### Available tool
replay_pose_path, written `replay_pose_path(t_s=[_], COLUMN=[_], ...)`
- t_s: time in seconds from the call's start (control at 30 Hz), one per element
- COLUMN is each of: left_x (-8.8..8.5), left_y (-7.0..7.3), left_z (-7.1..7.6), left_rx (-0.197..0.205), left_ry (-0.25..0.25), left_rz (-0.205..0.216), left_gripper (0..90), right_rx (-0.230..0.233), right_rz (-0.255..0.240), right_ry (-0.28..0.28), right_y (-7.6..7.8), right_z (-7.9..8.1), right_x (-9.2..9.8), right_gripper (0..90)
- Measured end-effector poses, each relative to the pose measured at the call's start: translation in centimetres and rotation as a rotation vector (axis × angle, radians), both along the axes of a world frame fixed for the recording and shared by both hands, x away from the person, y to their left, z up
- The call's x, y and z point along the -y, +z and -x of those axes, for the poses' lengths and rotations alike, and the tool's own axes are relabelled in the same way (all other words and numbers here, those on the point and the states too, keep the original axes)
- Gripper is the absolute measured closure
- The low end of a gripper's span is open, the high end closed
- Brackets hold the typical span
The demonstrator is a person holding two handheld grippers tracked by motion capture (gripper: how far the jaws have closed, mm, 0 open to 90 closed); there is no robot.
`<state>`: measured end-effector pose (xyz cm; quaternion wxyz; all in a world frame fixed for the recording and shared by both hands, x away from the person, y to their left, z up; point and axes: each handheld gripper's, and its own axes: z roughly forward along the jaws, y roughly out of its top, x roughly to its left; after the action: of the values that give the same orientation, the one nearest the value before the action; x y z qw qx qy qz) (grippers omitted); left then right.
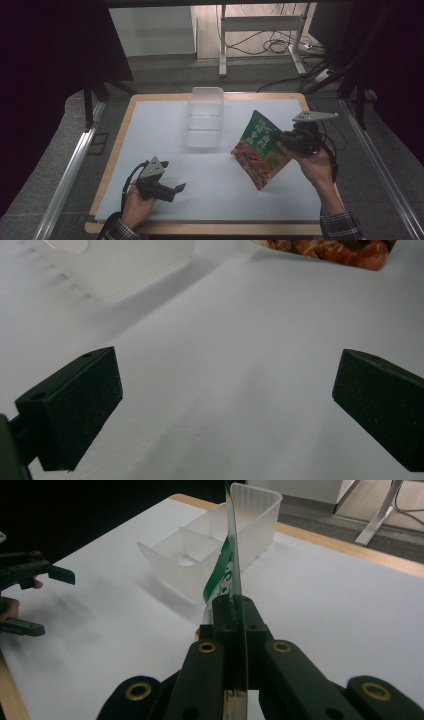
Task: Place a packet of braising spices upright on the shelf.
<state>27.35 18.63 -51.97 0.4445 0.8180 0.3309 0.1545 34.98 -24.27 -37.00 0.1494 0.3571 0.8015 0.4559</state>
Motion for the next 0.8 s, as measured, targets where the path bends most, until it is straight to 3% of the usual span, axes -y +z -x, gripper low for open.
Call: replay_pose_path(t_s=[0.43,0.8], left_x=[0.0,0.0], left_y=[0.1,0.1], left_z=[0.0,0.0], left_rx=[0.004,0.003], left_ry=[-0.002,-0.007], left_rz=[-0.001,-0.004], left_gripper=[0.0,0.0], right_rx=[0.059,0.051], right_rz=[0.031,-0.010], right_ry=[-0.017,-0.001], right_y=[2.1,3.3], right_z=[-1.8,-3.3], right_x=[-0.7,-1.2], right_gripper=[89.2,89.2])
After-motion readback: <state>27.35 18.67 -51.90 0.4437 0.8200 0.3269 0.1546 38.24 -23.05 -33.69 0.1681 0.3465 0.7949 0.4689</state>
